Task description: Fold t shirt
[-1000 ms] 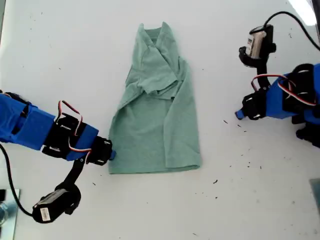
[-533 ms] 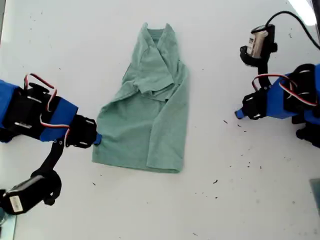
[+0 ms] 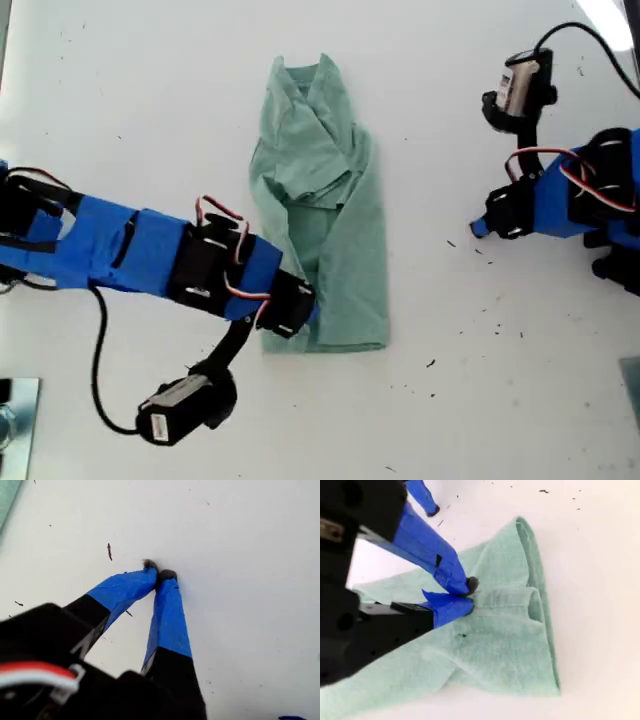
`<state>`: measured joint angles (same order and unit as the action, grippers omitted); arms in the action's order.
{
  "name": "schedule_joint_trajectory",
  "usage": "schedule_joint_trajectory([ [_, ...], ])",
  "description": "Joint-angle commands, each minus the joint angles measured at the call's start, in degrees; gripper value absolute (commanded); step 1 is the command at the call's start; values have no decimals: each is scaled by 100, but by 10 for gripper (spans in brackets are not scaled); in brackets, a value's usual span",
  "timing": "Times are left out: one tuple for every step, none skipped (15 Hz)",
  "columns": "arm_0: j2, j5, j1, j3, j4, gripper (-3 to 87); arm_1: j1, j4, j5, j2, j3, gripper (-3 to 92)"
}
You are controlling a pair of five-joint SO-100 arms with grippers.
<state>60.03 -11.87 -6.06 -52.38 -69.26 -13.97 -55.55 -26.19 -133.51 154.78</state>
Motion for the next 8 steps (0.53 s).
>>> schedule_joint_trajectory([
  [-193, -176, 211, 378, 510, 52, 9, 149, 53, -9, 97, 27],
  [-272, -272, 264, 396, 562, 263, 9, 149, 53, -9, 97, 27],
  [18, -281, 290, 343, 536, 325, 9, 149, 53, -9, 97, 27],
  [563, -308, 334, 185, 448, 331, 9, 149, 53, -9, 97, 27],
  [1178, -334, 475, -62, 290, 327, 9, 149, 53, -9, 97, 27],
  [1784, -334, 668, -369, -44, 328, 9, 149, 53, -9, 97, 27],
  [2619, -378, 835, -1063, -79, 336, 9, 149, 53, -9, 97, 27],
  [3727, -413, 1011, -2241, 229, 329, 9, 149, 53, -18, 105, 27],
])
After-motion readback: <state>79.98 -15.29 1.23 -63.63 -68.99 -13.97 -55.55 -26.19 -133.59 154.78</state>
